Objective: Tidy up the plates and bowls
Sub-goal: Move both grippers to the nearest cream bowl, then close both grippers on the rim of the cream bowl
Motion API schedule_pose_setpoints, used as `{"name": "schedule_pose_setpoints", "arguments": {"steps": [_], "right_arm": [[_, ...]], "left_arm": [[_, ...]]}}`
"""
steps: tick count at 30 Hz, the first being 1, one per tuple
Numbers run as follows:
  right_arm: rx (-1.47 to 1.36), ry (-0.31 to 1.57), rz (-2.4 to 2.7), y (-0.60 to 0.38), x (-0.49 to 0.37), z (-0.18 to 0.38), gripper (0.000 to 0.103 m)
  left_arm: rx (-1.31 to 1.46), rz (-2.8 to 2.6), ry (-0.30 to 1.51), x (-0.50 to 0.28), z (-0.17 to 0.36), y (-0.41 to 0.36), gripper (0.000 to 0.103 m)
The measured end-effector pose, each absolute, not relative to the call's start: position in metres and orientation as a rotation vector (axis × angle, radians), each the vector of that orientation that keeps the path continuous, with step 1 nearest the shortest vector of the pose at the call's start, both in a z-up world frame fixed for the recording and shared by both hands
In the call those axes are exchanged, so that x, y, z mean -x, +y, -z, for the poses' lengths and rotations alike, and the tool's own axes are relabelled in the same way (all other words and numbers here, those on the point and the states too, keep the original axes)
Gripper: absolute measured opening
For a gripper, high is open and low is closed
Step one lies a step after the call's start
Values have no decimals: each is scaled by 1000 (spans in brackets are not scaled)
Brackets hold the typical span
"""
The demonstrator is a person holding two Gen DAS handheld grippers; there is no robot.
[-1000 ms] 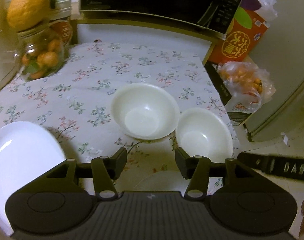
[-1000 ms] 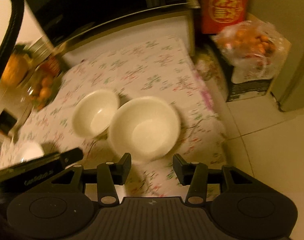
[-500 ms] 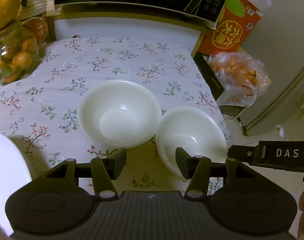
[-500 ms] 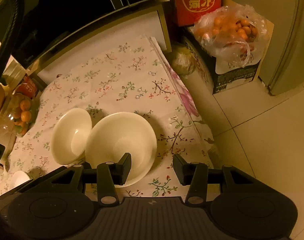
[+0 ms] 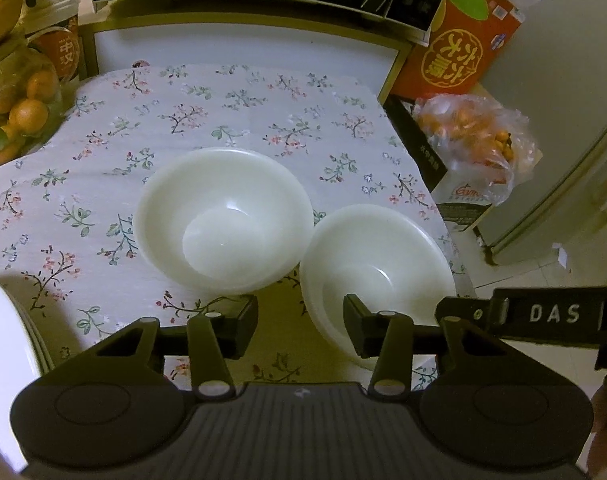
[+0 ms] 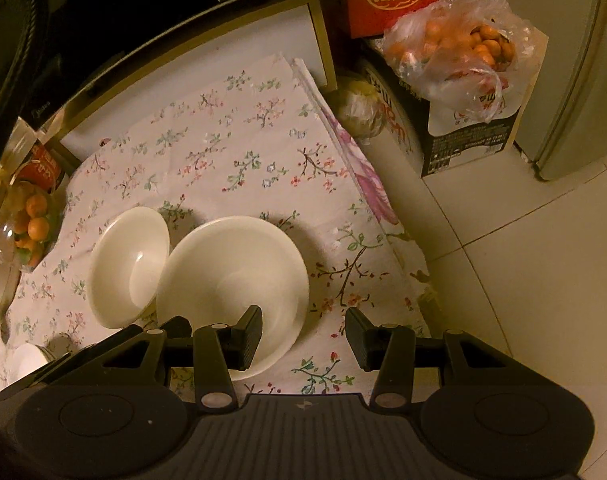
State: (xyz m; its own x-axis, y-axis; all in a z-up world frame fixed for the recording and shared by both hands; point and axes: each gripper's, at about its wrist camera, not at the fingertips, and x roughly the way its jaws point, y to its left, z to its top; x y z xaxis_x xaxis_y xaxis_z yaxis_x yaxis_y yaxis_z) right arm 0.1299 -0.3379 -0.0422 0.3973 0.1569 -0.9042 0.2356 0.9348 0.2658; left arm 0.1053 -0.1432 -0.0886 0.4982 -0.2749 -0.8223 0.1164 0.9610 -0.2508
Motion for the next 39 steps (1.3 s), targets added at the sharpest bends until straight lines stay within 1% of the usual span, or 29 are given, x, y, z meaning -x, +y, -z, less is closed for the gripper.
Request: {"name": "schedule_pose_setpoints", "arguments": {"steps": [3,10,11,12,13,15,18,19,21,39], "right_arm": [[-388,1192,50,-336,-131,49,44],[-411,1221,47,-333,-131,58,43],[-415,1220,46,-334,-132,59,42],[-421,1221,47,-334,-131,59,39],[-429,1222,48,-334,-131,59,37],[-435,1223,50,-335,-132,60,29],[-439,1219,42,-335,-132,59,18],[-444,1218,36,-336,-132,59,17],[-447,1216,25,-335,-131,57,11],[-474,1211,18,-338,-130,54,9]], "left_arm": [[170,237,1032,-107,92,-144,36],[182,257,1029,-109,94,-145,31],[193,262,1032,-110,95,-145,28],[207,267,1036,-110,97,-144,24],[217,270,1040,-111,98,-144,22],[236,278,1045,-111,100,-143,15],[253,283,1045,-110,100,-141,12],[255,283,1041,-110,99,-141,11],[259,283,1034,-110,97,-140,10],[265,288,1031,-111,96,-139,8]]}}
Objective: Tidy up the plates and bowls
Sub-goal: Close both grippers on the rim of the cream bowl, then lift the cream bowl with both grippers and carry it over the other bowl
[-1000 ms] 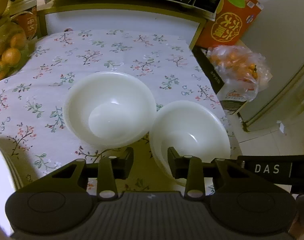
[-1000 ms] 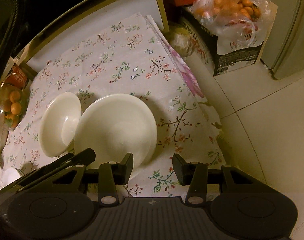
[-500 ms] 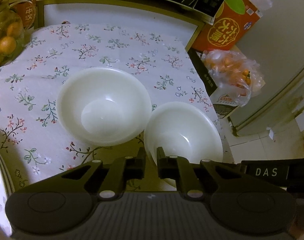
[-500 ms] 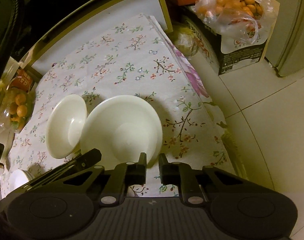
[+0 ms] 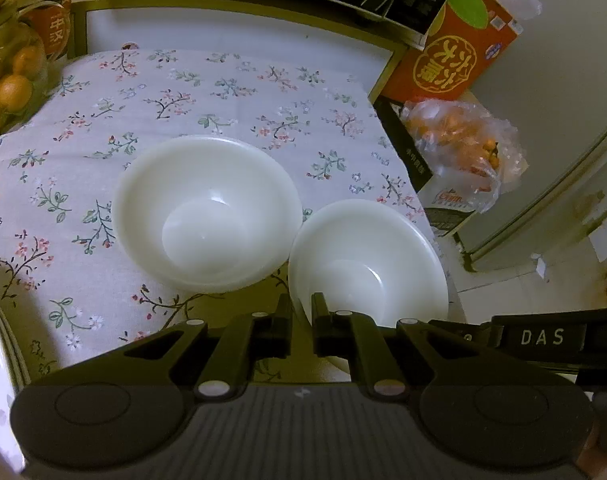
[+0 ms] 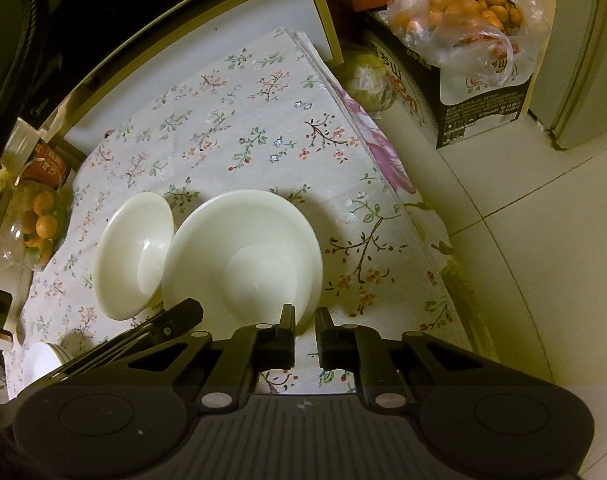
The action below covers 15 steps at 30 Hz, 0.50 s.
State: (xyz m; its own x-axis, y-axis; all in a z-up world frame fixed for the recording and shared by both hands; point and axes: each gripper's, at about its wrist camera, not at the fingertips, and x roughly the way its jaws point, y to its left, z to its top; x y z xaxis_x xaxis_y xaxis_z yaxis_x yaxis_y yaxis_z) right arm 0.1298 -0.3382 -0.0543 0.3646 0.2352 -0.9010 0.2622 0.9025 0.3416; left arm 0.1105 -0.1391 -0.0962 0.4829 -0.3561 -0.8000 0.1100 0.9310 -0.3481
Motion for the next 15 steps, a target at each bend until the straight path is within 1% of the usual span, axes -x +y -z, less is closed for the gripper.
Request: {"name": "schedule_pose_setpoints", "arguments": {"steps": [9,15], "right_arm": [[-574,1175,-5,-349,-127,45,7],[-594,1149,-11,-350,-127,41,7]], "left_arm": [[315,289,1018,-109,86,-136,7],[324,289,1011,-109,82,-135,8]]}}
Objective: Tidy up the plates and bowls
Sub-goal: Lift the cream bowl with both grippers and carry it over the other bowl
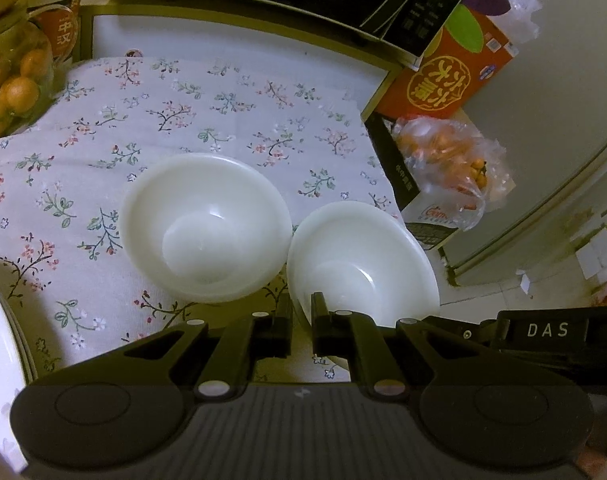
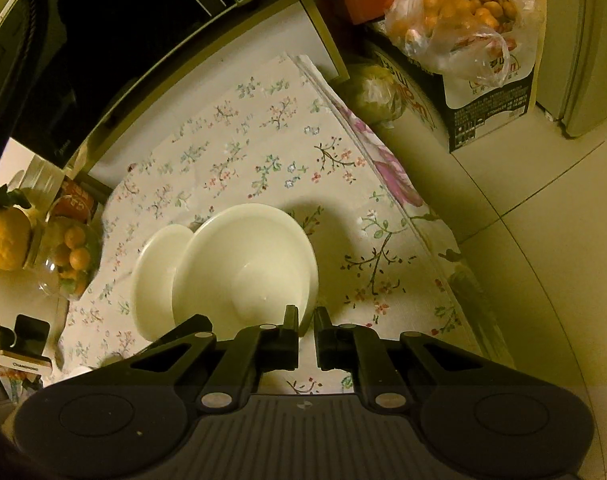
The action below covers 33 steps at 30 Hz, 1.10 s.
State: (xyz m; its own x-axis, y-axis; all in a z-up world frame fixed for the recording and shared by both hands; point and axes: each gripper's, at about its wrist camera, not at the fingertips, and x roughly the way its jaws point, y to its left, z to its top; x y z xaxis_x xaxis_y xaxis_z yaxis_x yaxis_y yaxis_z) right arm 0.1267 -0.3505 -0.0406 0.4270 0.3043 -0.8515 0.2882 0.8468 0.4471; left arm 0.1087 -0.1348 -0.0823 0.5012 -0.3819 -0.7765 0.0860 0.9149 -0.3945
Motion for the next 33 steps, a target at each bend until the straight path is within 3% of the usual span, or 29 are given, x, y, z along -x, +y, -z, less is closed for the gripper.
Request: {"name": "schedule_pose_setpoints", "arguments": {"steps": [33], "right_arm": [[-520,1096,-214,-309,-88,1,8]], "left_arm": [[325,209,939,-42,41,-90,8]]}}
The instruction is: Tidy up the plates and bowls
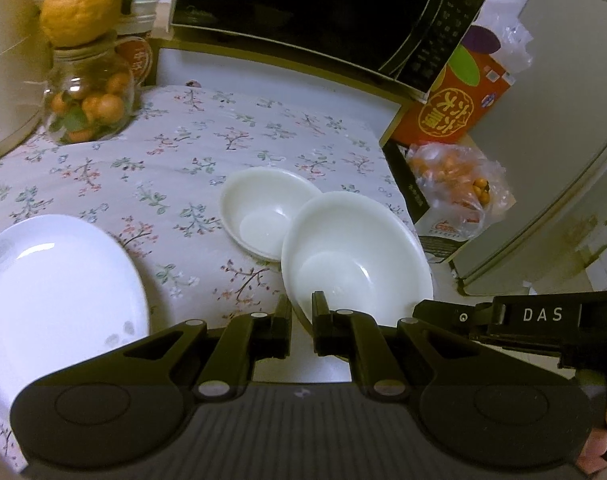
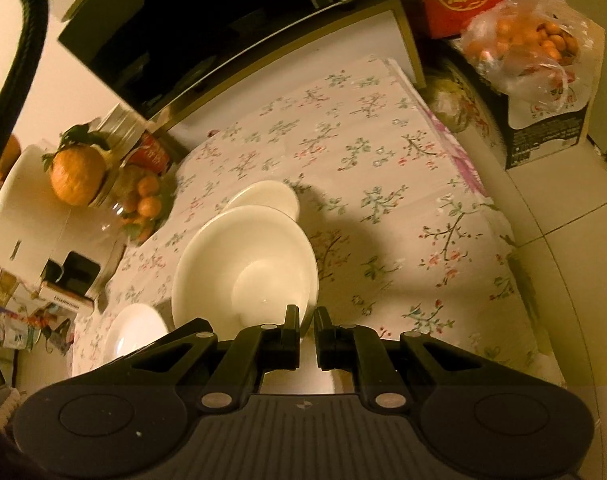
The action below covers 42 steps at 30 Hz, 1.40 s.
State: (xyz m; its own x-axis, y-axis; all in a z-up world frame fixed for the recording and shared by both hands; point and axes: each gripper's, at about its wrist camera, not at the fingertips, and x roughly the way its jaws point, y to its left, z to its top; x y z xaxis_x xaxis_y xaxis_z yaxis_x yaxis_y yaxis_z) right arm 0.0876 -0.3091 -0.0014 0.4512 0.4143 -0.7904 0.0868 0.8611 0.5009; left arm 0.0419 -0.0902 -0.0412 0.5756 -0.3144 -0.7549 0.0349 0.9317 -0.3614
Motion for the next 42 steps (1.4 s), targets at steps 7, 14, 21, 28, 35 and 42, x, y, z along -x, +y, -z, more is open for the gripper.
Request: {"name": "schedule_pose_setpoints", "arguments": {"steps": [7,14,21,28,35,42], "right_arm": [[-478,1112,-283,-296,-77,-3,9],[-418,1131,-295,-285,-65,-1,9],[-376,1156,-308,-282,-55,2,10],[-327,1184,-297,-278,-53,9,11],[-286,1191,-298,-276,-53,10,11],[-248,1199,-285,-271,-53,14,13]], "left_arm": [[261,190,923,-21,38,-88,9],[241,184,934,-8,41,-87,9],[211,199,964,0,50,-92,10],[187,210,985,-1,55,-95,11],[171,211,1011,-3,62,-98,12],[161,213,1036,-4,68,-100,14]]}}
